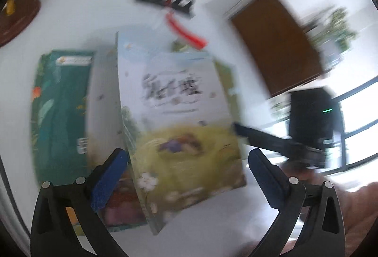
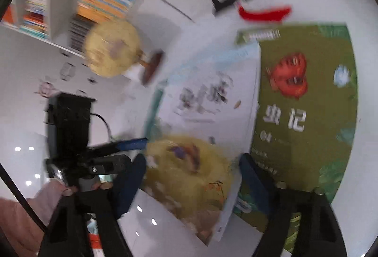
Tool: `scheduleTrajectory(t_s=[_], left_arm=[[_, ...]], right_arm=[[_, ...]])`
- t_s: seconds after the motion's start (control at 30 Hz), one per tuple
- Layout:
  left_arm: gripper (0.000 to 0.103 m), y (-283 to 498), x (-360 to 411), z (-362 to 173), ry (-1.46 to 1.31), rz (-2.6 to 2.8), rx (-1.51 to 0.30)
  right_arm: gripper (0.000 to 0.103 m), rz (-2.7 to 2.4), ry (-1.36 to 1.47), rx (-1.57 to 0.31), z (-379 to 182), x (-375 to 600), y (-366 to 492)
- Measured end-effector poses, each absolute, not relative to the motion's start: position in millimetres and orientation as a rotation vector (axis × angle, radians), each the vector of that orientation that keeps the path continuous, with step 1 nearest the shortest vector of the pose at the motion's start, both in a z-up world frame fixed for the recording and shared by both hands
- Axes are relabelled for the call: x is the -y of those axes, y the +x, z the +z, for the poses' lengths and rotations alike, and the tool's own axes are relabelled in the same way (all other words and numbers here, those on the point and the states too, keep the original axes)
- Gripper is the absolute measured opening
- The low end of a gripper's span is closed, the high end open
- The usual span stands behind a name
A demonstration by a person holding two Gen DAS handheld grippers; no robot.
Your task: Organize books
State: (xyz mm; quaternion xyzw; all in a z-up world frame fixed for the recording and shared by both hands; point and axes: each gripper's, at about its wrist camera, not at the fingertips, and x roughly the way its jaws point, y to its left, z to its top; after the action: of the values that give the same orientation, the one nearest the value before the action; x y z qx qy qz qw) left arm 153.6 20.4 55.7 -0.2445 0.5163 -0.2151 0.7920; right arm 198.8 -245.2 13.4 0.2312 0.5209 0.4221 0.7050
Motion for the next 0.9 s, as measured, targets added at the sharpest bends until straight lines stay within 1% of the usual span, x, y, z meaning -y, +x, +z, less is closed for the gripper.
scheduleTrajectory(t_s=[0.07, 0.1, 0.2, 0.27, 0.4, 0.43, 0.47, 0.57, 0.63, 0.73, 0.8, 0.83, 0.9], left_arm=[[0.101, 154, -18, 58, -0.563, -0.495, -1.105], [0.101, 155, -14, 56, -0.544, -0.485, -1.111], [0.101, 157, -12, 46, -0.502, -0.428, -1.128], [0.101, 158, -19, 38, -0.539, -0.407, -1.14], [0.1, 159, -27, 33, -0.611, -0.409, -1.144], [0.098, 159, -25, 31, -0.631, -0.427, -1.149], [0.097, 158, -22, 30, -0.648, -0.451, -1.156], [0.097, 162, -1, 24, -0.618, -0.489, -1.193], [0.097, 168, 21, 20, -0.543, -0.508, -1.226], [0.094, 172, 32, 29, -0.384, -0.464, -1.229], [0.094, 175, 21, 33, -0.383, -0.424, -1.227], [0.094, 176, 9, 34, -0.405, -0.393, -1.223], [0.094, 174, -17, 32, -0.488, -0.349, -1.219]], right_arm=[[0.031, 0.996, 0.629, -1.123, 19, 256, 197], [0.031, 1.017, 0.653, -1.135, 19, 254, 197], [0.03, 1.027, 0.6, -1.161, 16, 238, 195], [0.029, 1.031, 0.657, -1.152, 14, 236, 197], [0.03, 0.896, 0.579, -1.183, 13, 242, 202], [0.029, 0.861, 0.56, -1.215, 9, 246, 204], [0.03, 0.846, 0.572, -1.291, -4, 250, 206], [0.03, 0.869, 0.678, -1.385, -29, 256, 207], [0.029, 0.905, 0.698, -1.376, -32, 252, 205], [0.029, 0.898, 0.629, -1.342, -26, 244, 207], [0.028, 0.871, 0.616, -1.337, -24, 245, 210], [0.027, 0.865, 0.617, -1.337, -23, 243, 213], [0.026, 0.854, 0.6, -1.335, -23, 244, 213]])
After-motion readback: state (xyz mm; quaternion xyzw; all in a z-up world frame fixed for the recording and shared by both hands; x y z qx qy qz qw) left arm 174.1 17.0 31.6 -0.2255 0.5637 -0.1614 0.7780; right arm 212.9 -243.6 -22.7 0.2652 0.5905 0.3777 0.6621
